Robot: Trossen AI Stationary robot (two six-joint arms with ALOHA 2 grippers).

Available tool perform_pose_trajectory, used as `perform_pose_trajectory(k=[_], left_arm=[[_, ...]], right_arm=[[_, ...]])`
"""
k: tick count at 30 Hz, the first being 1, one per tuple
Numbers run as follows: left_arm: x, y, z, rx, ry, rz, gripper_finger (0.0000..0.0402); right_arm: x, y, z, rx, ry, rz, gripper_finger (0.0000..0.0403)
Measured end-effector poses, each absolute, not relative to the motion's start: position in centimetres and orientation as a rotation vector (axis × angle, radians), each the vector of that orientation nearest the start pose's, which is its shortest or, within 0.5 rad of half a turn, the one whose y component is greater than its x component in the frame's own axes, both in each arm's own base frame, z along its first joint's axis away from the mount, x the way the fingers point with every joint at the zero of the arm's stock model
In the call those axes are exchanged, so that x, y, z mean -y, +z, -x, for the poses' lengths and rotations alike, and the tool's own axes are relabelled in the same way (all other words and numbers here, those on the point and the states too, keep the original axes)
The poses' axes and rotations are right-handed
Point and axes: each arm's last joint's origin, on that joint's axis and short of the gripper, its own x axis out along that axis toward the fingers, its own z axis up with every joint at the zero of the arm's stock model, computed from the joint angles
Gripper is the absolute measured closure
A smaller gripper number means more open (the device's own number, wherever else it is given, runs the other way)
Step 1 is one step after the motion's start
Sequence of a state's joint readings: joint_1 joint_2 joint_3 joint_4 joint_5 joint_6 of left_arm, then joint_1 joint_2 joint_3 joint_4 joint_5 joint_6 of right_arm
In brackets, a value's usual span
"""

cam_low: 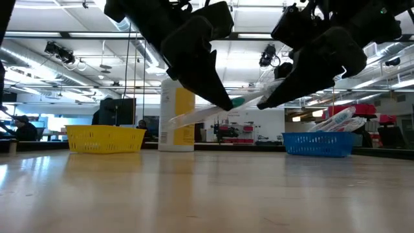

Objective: Pick & Place Travel size toiletries
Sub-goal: Put the green toothbrush into the top blue bin

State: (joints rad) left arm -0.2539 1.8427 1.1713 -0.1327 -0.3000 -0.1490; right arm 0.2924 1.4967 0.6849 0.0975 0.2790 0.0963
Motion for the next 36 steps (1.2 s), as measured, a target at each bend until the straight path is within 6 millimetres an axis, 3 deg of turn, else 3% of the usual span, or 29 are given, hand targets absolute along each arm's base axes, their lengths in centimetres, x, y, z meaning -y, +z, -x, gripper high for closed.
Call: perform_pose_trajectory(k=[7,20,27,36], left_arm=[[8.27,18.35,-37.73,-0.771,0.109,-0.068,0.0363],[8.03,18.34,-37.73,-0.776,0.114,-0.071,0.0363],[8.05,18.35,-37.74,-0.773,0.123,-0.048,0.0366],[8.05,18.36,-37.74,-0.773,0.128,-0.04,0.0333]], right_arm=[[-7.4,17.09,-27.83,-0.64,-0.015,0.117,0.0176],[-7.25,17.11,-27.89,-0.638,-0.019,0.11,0.0292],[-7.24,17.11,-27.88,-0.638,-0.022,0.105,0.0299],[-7.19,16.87,-27.7,-0.668,-0.038,0.071,0.0303]])
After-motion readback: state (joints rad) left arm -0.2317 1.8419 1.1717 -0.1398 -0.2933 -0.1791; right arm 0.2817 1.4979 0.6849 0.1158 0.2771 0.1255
